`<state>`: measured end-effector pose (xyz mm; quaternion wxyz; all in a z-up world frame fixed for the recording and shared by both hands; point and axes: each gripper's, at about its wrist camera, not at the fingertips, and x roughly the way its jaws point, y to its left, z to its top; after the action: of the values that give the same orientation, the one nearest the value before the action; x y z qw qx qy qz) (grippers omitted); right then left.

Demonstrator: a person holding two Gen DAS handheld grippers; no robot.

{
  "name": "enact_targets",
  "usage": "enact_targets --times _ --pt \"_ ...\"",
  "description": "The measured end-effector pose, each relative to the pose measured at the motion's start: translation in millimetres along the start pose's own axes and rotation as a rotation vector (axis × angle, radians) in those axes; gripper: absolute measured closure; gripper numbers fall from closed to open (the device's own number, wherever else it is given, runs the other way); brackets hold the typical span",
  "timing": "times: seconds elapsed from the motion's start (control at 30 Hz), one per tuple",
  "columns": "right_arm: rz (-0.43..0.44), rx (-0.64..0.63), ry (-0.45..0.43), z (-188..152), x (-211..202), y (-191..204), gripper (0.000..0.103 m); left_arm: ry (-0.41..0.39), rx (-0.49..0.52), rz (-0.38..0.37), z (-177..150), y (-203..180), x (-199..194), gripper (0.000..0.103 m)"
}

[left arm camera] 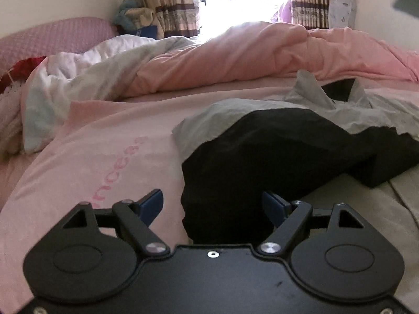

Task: Fold large clothes

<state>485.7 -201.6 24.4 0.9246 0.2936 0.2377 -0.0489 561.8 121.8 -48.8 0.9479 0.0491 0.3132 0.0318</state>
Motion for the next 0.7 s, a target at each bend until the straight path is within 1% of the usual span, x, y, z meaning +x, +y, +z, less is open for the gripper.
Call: enact_targets --times 0.03,0.1,0.13,0.2,0.23,0.27,0.3,0.37,0.5,0.6,0.63,0.67,0.7 --pt "-0.006 0.007 -0.009 4 -6 -7 0.103 0.013 -0.005 -0.006 -2 2 4 0.020" --pt "-0.031 0.014 0.026 7 -5 -22 0.103 0.045 -0.031 -0.014 -7 8 8 0.021" --pt "-0.036 0.015 0.063 5 1 -29 0.096 0.054 -0.050 -0.025 -10 12 9 0.020" --pt "0.009 0.035 0.121 0 14 -35 0.088 0.066 -0.078 -0.034 -14 16 7 0.020" --pt "0.019 0.061 0.132 -5 18 -36 0.067 0.070 -0.084 -0.038 -15 19 11 0.020" --pt "0.016 0.075 0.149 -9 21 -36 0.055 0.073 -0.089 -0.038 -17 18 8 0.020" --pt "0.009 0.073 0.162 -14 26 -33 0.045 0.075 -0.091 -0.038 -17 17 5 0.020" --pt "-0.017 0.083 0.175 -19 31 -31 0.045 0.073 -0.082 -0.040 -15 16 7 0.020" --pt "0.031 0.234 0.222 -25 60 -38 0.045 0.067 -0.072 -0.043 -13 12 6 0.020" --pt "0.054 0.280 0.166 -26 69 -36 0.045 0.070 -0.081 -0.048 -12 12 7 0.020" --pt "0.062 0.296 0.151 -26 73 -36 0.063 0.071 -0.080 -0.049 -12 11 7 0.020" --pt "0.065 0.310 0.143 -25 77 -37 0.093 0.072 -0.078 -0.049 -11 11 8 0.020" --pt "0.058 0.321 0.150 -24 80 -37 0.094 0.075 -0.075 -0.046 -11 10 8 0.020"
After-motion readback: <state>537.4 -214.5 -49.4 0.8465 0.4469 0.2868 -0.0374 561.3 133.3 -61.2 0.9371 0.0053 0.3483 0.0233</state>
